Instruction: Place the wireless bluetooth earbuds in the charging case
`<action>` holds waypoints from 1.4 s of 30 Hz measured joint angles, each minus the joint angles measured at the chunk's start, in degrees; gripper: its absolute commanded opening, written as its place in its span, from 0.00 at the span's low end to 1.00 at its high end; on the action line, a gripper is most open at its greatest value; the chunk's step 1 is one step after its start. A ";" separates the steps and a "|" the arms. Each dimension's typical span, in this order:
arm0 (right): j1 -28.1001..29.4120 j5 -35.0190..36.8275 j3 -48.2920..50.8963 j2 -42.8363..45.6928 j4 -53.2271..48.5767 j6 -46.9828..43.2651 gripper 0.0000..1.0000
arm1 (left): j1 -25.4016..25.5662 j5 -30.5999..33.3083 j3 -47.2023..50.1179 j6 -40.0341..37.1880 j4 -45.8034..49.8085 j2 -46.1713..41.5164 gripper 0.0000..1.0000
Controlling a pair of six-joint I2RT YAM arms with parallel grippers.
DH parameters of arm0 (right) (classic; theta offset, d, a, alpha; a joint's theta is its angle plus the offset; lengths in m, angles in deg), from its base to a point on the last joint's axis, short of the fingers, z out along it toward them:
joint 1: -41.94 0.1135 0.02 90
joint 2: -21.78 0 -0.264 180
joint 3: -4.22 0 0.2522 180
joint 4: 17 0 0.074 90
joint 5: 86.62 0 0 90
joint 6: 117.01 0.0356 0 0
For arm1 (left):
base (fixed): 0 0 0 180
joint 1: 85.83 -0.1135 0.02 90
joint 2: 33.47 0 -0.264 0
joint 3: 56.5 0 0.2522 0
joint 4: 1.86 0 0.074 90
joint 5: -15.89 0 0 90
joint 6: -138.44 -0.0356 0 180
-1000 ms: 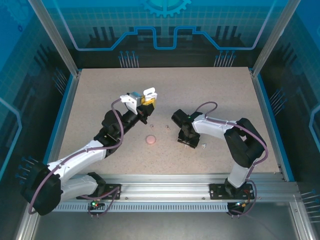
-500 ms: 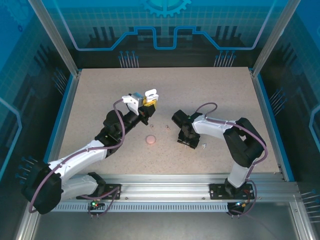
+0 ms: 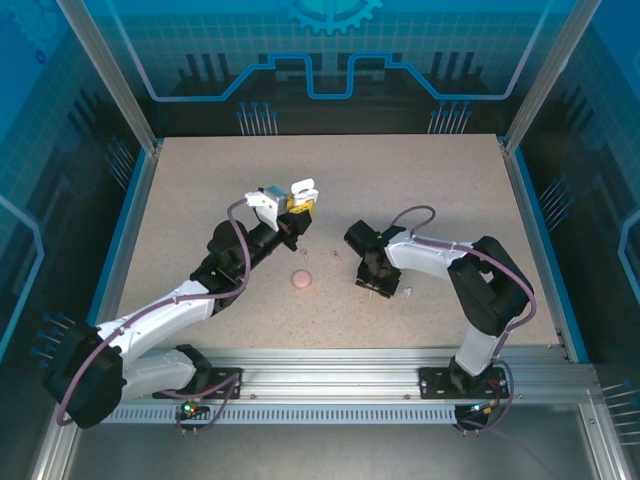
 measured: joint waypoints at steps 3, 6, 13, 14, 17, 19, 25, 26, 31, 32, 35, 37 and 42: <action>0.22 0.22 0.24 0.15 0.26 -0.07 0.43 | 0.00 0.00 0.00 0.00 0.00 0.00 0.00; 0.35 0.35 0.57 0.42 0.52 -0.22 0.43 | 0.00 0.00 0.00 0.00 0.00 0.00 0.00; 0.83 1.03 0.94 0.74 0.87 -0.26 0.43 | 0.07 0.00 0.00 0.00 0.00 0.00 0.00; 0.90 1.09 0.98 0.79 0.90 -0.26 0.43 | 0.11 0.00 0.00 0.00 0.00 0.00 0.00; 0.92 1.14 1.05 0.79 0.98 -0.28 0.41 | 0.26 0.00 0.00 0.00 0.00 0.00 0.00; 0.92 1.16 1.05 0.81 0.94 -0.28 0.41 | 0.33 0.00 0.00 0.00 0.00 0.02 0.00; 0.98 1.22 1.05 0.81 0.92 -0.28 0.40 | 0.44 0.00 0.00 0.00 0.00 0.02 0.00; 0.98 1.20 1.05 0.81 0.90 -0.26 0.39 | 0.46 0.00 0.00 0.00 0.00 0.04 0.00; 1.03 1.22 1.20 1.01 0.85 -0.24 0.37 | 0.52 0.00 0.00 0.00 0.00 0.13 0.00; 1.03 1.20 1.25 1.03 0.85 -0.24 0.37 | 0.55 0.00 0.00 0.00 0.00 0.13 0.00; 1.03 1.20 1.27 1.07 0.76 -0.22 0.34 | 0.55 0.00 0.00 0.00 0.00 0.13 0.00; 1.14 1.20 1.46 1.22 0.83 -0.22 0.32 | 0.55 0.00 0.00 -0.02 0.02 0.13 0.00; 1.57 0.83 1.79 1.60 0.83 -0.20 0.30 | 0.63 0.00 0.00 -0.02 0.02 0.17 0.00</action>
